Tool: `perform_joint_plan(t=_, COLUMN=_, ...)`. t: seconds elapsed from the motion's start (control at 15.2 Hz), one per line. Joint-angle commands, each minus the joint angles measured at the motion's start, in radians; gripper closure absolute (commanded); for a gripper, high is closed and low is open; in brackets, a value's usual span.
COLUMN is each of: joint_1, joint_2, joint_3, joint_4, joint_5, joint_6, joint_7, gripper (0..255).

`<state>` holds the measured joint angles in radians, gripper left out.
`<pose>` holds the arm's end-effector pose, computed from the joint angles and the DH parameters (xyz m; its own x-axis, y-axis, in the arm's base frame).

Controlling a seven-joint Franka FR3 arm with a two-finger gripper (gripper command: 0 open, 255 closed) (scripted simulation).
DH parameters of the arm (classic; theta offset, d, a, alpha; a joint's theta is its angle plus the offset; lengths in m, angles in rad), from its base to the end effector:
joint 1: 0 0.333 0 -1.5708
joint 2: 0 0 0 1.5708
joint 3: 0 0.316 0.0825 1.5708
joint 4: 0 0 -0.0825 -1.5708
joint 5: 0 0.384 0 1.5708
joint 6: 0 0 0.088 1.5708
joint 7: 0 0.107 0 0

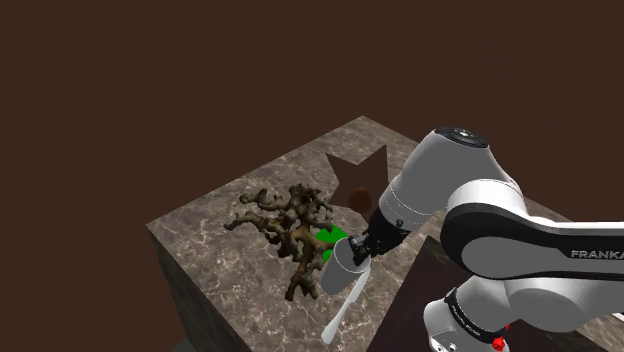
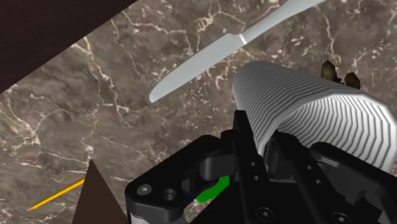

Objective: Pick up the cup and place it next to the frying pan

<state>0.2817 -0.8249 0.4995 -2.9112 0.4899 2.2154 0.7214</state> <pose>0.2273 0.2061 0.3710 0.9380 -0.3443 0.0399 -0.3382 -0.9344 -0.1121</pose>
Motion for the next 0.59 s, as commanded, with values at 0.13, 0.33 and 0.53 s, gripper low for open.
perform_joint_plan(t=0.13, joint_1=-0.005, joint_2=-0.028, joint_3=-0.017, joint_4=0.026, joint_5=-0.018, joint_6=-0.054, joint_7=0.005, gripper=255)
perform_joint_plan(t=0.33, joint_1=-0.011, joint_2=-0.052, joint_3=-0.033, joint_4=0.055, joint_5=-0.036, joint_6=-0.105, joint_7=0.009, gripper=255)
perform_joint_plan(t=0.53, joint_1=-0.017, joint_2=-0.071, joint_3=-0.049, joint_4=0.086, joint_5=-0.053, joint_6=-0.154, joint_7=0.013, gripper=255)
